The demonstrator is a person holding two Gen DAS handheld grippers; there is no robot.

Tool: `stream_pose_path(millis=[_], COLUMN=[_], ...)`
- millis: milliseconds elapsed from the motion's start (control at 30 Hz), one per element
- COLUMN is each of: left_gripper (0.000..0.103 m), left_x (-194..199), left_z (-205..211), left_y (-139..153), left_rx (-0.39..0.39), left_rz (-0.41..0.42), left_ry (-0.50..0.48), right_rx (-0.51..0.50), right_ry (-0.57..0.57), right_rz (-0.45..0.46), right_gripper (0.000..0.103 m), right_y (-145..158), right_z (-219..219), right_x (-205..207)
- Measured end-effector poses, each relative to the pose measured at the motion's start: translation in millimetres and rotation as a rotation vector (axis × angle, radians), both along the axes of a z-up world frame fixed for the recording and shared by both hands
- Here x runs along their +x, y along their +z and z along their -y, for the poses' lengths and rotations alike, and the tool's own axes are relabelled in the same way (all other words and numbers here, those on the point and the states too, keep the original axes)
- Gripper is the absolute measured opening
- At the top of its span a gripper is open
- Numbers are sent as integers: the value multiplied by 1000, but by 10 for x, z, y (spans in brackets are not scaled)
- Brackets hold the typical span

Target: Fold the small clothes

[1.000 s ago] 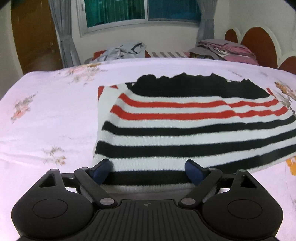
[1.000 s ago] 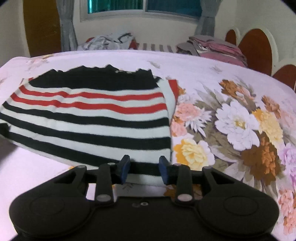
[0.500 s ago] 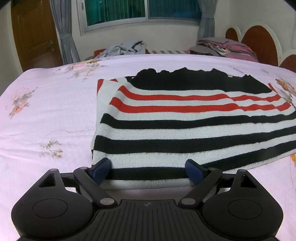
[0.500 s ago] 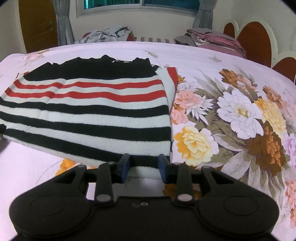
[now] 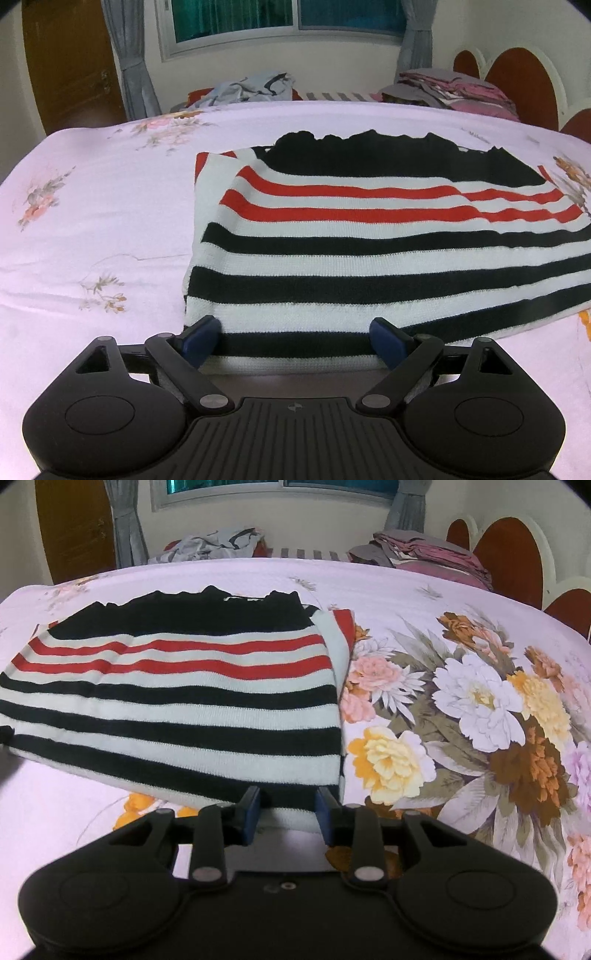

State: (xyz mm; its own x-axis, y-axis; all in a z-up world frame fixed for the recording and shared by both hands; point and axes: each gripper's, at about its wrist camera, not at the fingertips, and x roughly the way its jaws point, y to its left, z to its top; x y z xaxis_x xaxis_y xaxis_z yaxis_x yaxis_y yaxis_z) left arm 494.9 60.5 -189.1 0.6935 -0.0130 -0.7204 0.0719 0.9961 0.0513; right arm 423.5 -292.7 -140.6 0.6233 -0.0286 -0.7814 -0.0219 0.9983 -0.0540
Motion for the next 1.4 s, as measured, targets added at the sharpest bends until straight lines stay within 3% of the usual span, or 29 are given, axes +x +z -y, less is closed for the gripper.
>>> stream_pose_path(millis=[200, 267, 300, 400, 433, 467, 500, 600, 667, 700, 767, 1100, 1200, 1233, 1267, 1333, 1400], left_gripper=[88, 88, 88, 87, 66, 38, 35, 36, 57, 60, 65, 64, 64, 61, 49, 35, 31], left_x=[-28, -157, -229, -459, -524, -556, -564, -589, -555, -533, -443, -61, 66, 118, 149, 251, 321], left_z=[2, -48, -114, -427, -522, -584, -633, -775, -809, -809, -793, -811, -812, -820, -821, -865, -906], left_y=[87, 209, 244, 202, 139, 75, 9, -147, -221, -247, -273, -432, -451, -461, -457, -477, -501], left_rx=[5, 0, -35, -269, -353, -403, -443, -597, -685, -720, -751, -860, -846, -844, -838, -841, -864], left_rz=[-12, 26, 36, 37, 32, 24, 8, 22, 36, 49, 66, 162, 179, 179, 175, 146, 126], left_ry=[7, 50, 81, 202, 232, 254, 283, 388, 423, 436, 457, 562, 558, 555, 558, 574, 547], right_rx=[34, 69, 83, 152, 178, 200, 218, 255, 266, 274, 296, 348, 355, 357, 356, 358, 355], right_ry=[1, 1, 5, 24, 31, 39, 42, 66, 82, 85, 89, 111, 110, 107, 105, 100, 103], right_rz=[5, 66, 89, 138, 154, 162, 167, 167, 156, 153, 143, 105, 88, 80, 71, 54, 44], right_gripper=[32, 38, 39, 35, 20, 2, 2, 1, 2, 2, 2, 2, 2, 2, 2, 2, 2], right_y=[78, 222, 279, 402, 430, 448, 458, 479, 480, 480, 472, 318, 255, 225, 194, 146, 126], right_z=[59, 82, 90, 117, 117, 107, 83, -42, -151, -199, -283, -654, -750, -777, -807, -853, -905], right_x=[-39, -162, -221, -356, -380, -380, -373, -293, -185, -134, 3, 646, 775, 816, 858, 928, 970])
